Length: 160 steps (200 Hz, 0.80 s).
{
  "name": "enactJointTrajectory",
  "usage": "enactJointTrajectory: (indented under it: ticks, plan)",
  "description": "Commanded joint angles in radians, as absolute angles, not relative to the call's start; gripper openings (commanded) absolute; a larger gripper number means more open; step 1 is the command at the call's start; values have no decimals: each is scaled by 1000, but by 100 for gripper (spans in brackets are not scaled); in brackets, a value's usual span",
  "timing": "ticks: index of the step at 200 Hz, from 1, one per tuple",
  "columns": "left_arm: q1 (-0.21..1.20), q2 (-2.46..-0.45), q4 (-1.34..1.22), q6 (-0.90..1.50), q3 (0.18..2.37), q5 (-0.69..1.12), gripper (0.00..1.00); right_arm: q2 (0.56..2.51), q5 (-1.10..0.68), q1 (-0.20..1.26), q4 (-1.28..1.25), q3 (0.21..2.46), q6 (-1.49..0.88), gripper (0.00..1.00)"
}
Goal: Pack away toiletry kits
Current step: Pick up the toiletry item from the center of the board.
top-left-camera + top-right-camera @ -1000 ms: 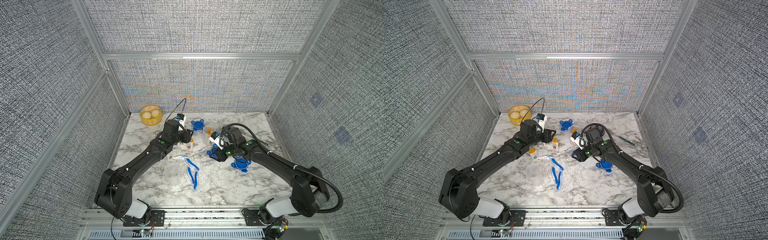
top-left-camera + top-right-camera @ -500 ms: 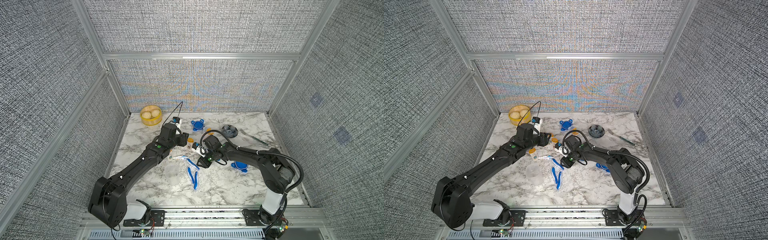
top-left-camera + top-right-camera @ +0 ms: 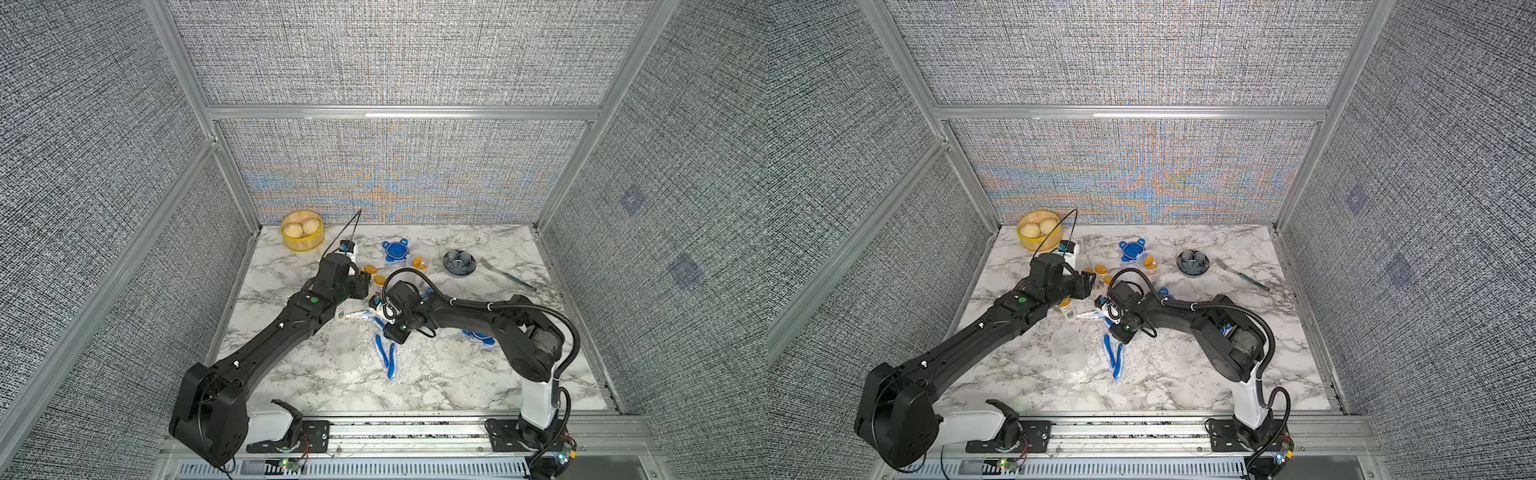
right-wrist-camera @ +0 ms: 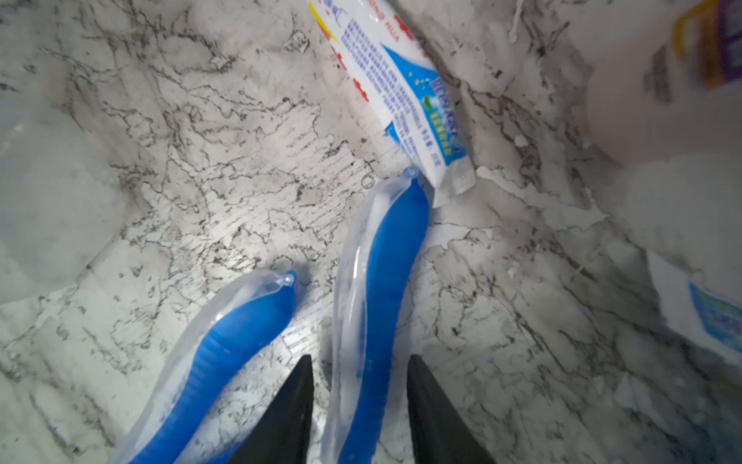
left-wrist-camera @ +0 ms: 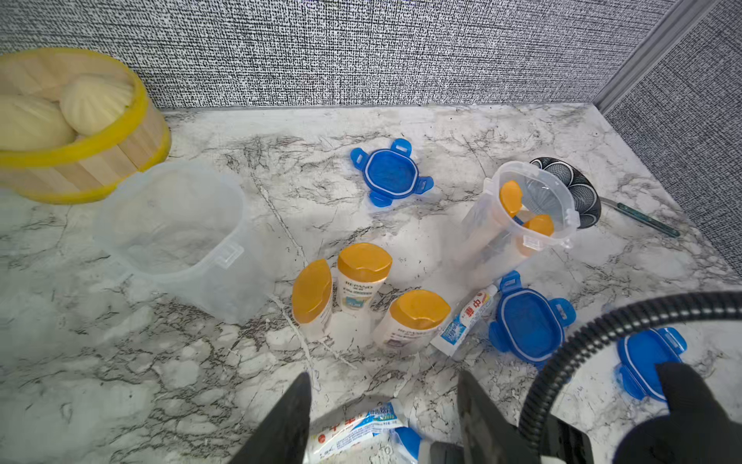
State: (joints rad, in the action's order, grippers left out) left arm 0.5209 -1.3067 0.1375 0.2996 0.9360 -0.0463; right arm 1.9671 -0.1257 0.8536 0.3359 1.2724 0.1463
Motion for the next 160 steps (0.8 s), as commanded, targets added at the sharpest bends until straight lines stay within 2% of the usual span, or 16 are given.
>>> enactJointTrajectory:
  ticks: [1, 57, 87, 113, 160]
  plan:
    - [520, -1295, 135, 301, 932, -58, 57, 1984, -51, 869, 384, 1297, 160, 38]
    - [520, -1292, 129, 302, 927, -66, 57, 2016, 37, 889, 461, 1339, 203, 21]
    - [520, -1317, 130, 311, 946, -54, 57, 1985, 39, 886, 454, 1323, 217, 17]
    - [521, -1321, 120, 311, 957, -50, 57, 1895, -20, 865, 428, 1280, 211, 16]
    - [521, -1352, 128, 293, 1007, -49, 57, 1615, -199, 749, 309, 1119, 166, 14]
